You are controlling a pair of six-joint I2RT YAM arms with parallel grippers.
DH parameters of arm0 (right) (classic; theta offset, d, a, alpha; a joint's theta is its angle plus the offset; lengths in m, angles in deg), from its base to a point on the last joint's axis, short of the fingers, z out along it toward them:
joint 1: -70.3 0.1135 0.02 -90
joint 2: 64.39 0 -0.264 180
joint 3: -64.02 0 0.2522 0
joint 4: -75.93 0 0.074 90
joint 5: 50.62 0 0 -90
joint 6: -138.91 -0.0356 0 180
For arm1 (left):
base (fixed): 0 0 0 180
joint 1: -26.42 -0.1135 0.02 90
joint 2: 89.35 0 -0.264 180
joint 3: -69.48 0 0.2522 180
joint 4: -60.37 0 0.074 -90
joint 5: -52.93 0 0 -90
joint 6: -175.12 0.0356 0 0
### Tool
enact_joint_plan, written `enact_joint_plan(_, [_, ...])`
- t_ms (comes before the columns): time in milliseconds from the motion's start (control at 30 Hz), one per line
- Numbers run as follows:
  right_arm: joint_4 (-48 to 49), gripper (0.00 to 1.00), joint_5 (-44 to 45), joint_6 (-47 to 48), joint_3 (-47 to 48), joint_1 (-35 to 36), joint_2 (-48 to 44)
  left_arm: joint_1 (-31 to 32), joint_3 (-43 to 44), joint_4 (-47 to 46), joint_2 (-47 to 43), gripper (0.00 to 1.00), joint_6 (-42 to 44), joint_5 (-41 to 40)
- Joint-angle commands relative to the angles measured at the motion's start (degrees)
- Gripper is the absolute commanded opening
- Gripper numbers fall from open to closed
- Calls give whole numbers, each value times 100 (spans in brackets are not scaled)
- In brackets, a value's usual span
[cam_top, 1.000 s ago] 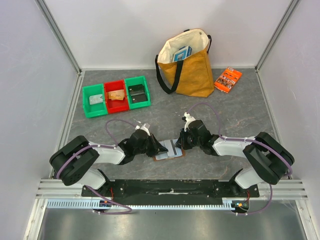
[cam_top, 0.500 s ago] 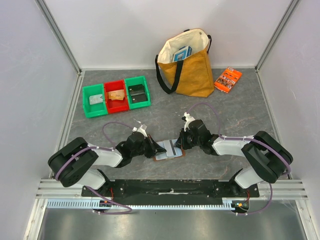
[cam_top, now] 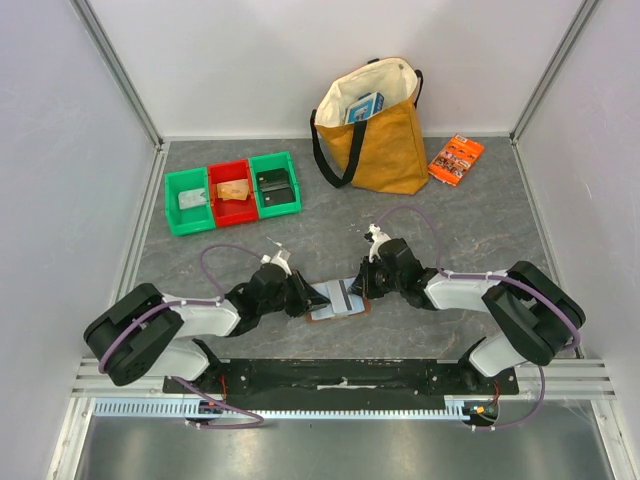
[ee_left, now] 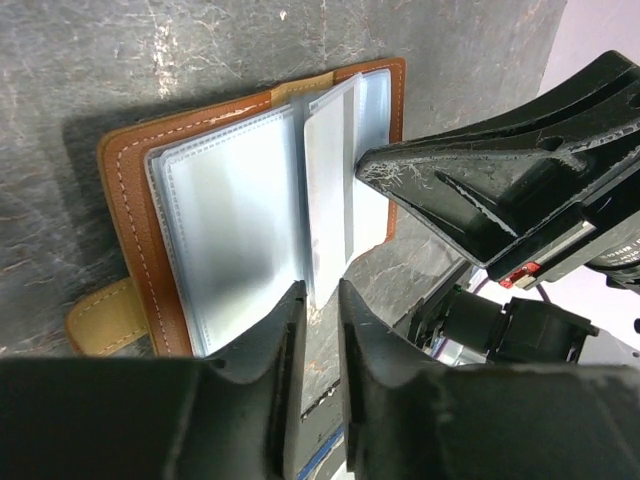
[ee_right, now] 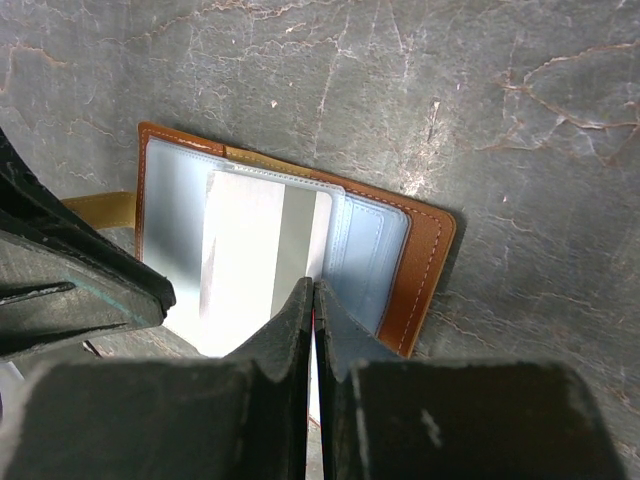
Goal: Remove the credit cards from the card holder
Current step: Remove the credit card from the card holder.
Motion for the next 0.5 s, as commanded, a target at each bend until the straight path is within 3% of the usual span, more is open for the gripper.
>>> enact_joint_plan(0, [-529,8,75,118,-137,-15,244,-23,301,39,110,30,253,-55])
enact_joint_plan(467, [-529,7,75,126,-146,-15,201,-260,610,74,646,33,377,-72])
